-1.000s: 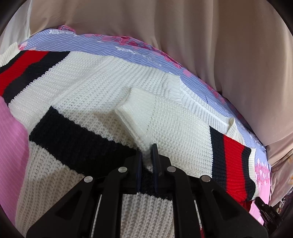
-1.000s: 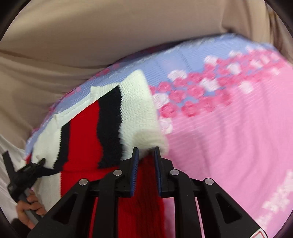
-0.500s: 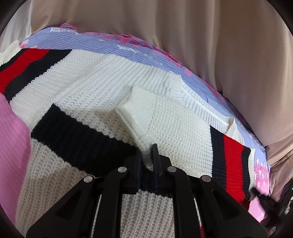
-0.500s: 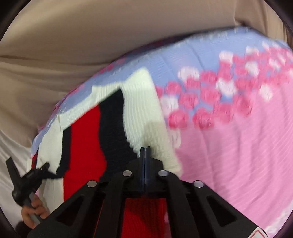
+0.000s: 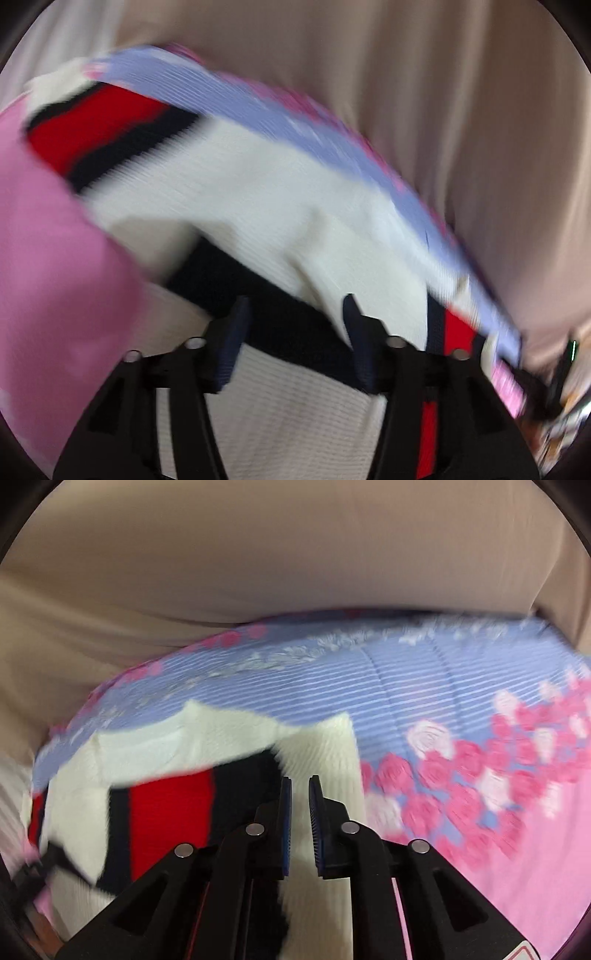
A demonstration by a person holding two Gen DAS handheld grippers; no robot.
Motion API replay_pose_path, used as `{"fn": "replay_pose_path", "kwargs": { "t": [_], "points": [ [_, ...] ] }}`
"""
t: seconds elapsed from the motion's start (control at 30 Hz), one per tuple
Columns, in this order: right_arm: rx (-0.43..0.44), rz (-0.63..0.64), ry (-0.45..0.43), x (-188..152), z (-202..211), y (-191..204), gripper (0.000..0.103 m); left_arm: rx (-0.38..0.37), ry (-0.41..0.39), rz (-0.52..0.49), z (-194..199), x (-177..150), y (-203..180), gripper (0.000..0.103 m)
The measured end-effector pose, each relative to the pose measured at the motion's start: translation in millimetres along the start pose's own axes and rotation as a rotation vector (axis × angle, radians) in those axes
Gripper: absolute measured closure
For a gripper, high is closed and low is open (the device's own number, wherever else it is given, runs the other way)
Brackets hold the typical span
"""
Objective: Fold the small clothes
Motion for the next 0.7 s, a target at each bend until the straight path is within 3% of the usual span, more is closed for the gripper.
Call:
{"fn": "replay_pose_path", "kwargs": {
  "t": [0.07,0.2,0.3,0.43,0.5,0.53,0.57,0.6,0.63,0.7],
  "points": [
    [0.008,0.066,-0.008,-18.2,27.3,20.6,0.09,0.027,-0.077,0.083,25.1,44.4,39.2,0.035],
    [0.084,0.16,0.015,-73.4,68.0,73.8,0.072,0.116,-0.211,0.284,57.4,140.8,131.2,0.025],
    [0.161,0.189,0.073,-115.2,75.6,119.4,0.071,0.181,-0.251,0.428,59.6,197.2,194.4,0.025],
    [0.254,0.216,0.152,-158.1,75.3,181.1,0.071,0.211,-0.254,0.53,44.0,240.1,245.1,0.029],
    [0.261,0.254,0.171,-166.3,74.3,202.6,0.07,0.191,-0.23,0.557,29.6,250.3,258.4,0.047],
    [0.263,0.266,0.178,-169.3,75.6,211.2,0.068,0.191,-0.247,0.553,28.3,252.4,261.7,0.049],
    [0.275,0.268,0.187,-171.5,76.6,217.7,0.068,0.199,-0.26,0.54,28.6,259.4,263.2,0.063],
    [0.281,0.265,0.192,-173.7,78.4,222.3,0.067,0.198,-0.224,0.524,21.0,262.9,262.4,0.088],
    [0.283,0.261,0.193,-175.7,79.6,226.2,0.066,0.203,-0.198,0.519,16.2,264.3,259.7,0.096],
    [0.286,0.25,0.192,-175.7,80.6,227.6,0.064,0.209,-0.214,0.488,20.4,265.6,249.6,0.099]
  ]
}}
Point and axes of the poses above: each gripper's, at about its wrist camera, not at the fingertips, and z roughly against the way its jaws point, y to its left, x to its top, the point moved 6 cm from there along -z, roughly the way its jaws point, and after that the axes turned 12 degrees about z, right-handed, at the moved point
